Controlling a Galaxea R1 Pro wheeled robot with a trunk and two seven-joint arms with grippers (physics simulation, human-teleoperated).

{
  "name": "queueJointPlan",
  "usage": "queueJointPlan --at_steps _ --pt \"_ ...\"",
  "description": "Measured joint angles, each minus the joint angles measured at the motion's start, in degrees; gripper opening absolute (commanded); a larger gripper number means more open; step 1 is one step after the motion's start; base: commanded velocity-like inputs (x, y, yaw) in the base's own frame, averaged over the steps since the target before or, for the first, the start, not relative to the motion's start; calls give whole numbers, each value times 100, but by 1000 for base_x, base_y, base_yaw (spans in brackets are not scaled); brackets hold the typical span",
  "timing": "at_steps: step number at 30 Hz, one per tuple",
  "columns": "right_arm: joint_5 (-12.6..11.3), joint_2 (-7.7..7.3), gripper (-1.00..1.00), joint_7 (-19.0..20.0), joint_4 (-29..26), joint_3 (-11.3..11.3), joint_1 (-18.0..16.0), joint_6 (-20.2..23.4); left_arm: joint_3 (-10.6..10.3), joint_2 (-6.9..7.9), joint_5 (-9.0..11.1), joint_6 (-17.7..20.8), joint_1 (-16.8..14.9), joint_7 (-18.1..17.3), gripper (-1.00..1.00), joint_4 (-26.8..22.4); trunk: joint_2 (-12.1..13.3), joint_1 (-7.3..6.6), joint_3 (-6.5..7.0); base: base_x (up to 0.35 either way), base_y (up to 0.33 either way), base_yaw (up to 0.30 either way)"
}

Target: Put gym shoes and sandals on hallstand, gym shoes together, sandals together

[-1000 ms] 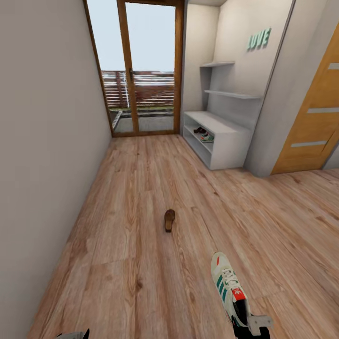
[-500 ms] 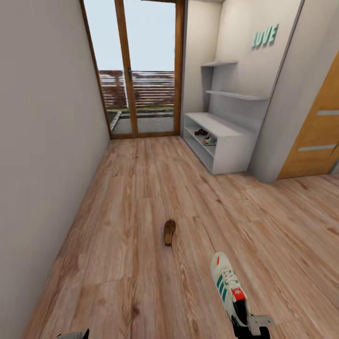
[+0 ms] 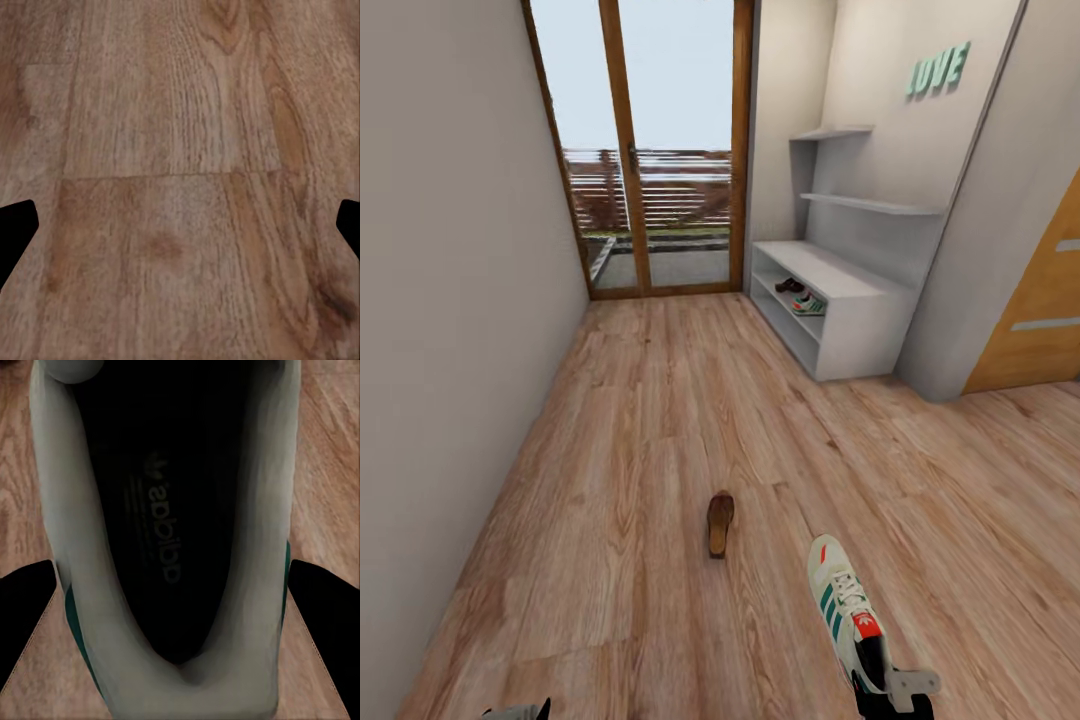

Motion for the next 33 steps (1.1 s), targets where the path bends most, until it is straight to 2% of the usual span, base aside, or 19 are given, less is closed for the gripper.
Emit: queueJointPlan --at_steps 11,17,23,27,29,32,33 --pt "1 0 -100 0 -1 -5 0 9 2 -8 -8 1 1 -2 100 -2 0 1 0 310 0 0" --pt "2 -6 -100 -1 -72 -14 -6 14 -2 -16 -32 9 -12 -2 100 -18 0 3 0 72 0 0" --pt "7 -17 -100 10 -484 -17 -11 39 -8 -18 -45 98 -89 2 100 -24 0 3 0 13 0 0" --pt "19 -36 -100 19 -841 -18 -58 73 -14 -24 -61 209 -306 5 100 -71 0 3 0 3 0 0" --pt "27 -44 -100 20 -1073 -18 -141 156 -30 -34 -75 379 -558 4 100 -69 0 3 1 1 0 0" --pt "31 -50 -100 27 -1511 -19 -324 640 -49 -60 -159 973 -1030 2 100 -61 0 3 1 0 0 0" --pt "25 -51 -100 32 -1793 -21 -409 1047 -57 -76 -236 1353 -1246 14 100 -77 0 3 2 0 0 0"
